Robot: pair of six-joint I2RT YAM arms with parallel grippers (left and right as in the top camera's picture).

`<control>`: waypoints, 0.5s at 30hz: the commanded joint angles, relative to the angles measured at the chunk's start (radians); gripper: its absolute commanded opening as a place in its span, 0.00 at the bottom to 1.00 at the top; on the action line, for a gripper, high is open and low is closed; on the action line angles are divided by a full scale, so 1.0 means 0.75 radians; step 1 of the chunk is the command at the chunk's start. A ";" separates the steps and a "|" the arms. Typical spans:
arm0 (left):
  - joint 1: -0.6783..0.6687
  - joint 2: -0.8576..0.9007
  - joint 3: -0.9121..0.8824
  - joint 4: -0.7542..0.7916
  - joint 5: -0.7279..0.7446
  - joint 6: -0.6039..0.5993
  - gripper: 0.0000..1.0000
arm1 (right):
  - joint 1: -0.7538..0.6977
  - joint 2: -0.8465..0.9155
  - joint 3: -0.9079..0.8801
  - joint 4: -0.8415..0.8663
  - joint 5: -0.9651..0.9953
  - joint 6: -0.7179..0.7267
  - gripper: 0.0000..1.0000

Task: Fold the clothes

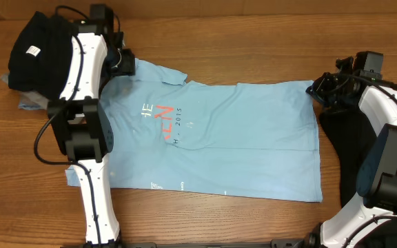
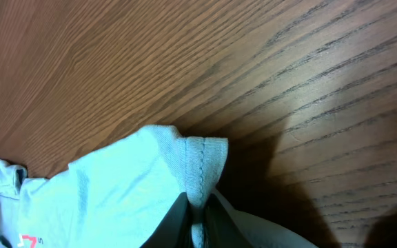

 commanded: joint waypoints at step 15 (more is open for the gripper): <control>-0.032 0.156 0.019 0.073 0.095 -0.044 0.40 | 0.003 -0.039 0.036 -0.002 -0.007 -0.004 0.10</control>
